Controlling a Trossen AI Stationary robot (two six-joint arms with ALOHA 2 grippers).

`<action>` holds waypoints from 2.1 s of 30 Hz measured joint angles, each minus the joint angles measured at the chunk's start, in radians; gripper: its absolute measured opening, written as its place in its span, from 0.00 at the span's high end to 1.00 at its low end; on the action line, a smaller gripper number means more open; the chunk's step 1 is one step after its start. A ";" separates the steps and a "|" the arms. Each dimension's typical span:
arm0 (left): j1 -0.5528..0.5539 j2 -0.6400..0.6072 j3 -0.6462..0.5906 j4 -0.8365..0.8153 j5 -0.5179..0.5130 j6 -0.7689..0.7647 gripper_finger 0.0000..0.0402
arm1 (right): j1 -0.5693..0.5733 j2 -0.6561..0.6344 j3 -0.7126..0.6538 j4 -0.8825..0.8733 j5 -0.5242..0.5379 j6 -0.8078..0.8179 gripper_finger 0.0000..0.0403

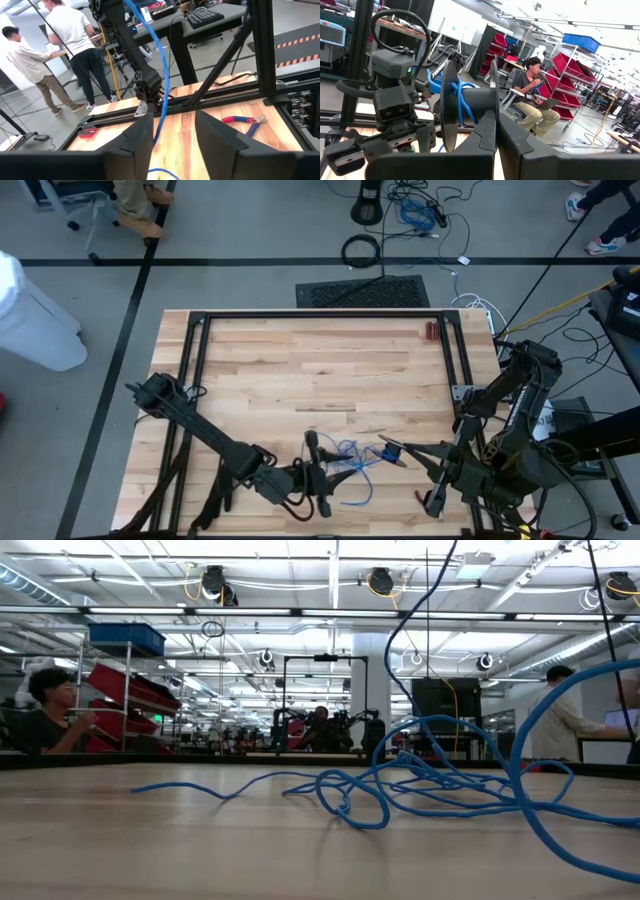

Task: Coil cords
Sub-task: Coil the blue wire onto the black spool

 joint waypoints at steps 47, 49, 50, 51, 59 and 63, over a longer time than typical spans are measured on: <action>0.067 0.006 0.000 -0.024 -0.037 -0.199 1.00 | -0.288 0.098 0.000 -0.219 -0.200 0.463 1.00; 0.066 0.006 0.000 -0.018 -0.035 -0.199 1.00 | -0.305 0.114 0.000 -0.220 -0.172 0.456 1.00; 0.066 0.006 0.000 -0.014 -0.026 -0.199 1.00 | -0.311 0.118 0.000 -0.224 -0.150 0.444 1.00; 0.064 0.006 0.000 -0.009 -0.014 -0.199 1.00 | -0.316 0.121 0.000 -0.230 -0.130 0.435 1.00; 0.044 0.006 0.000 0.052 0.050 -0.130 1.00 | -0.321 0.129 0.000 -0.265 -0.054 0.385 1.00; 0.033 0.006 0.000 0.076 0.100 -0.116 1.00 | -0.323 0.128 0.000 -0.333 0.000 0.391 1.00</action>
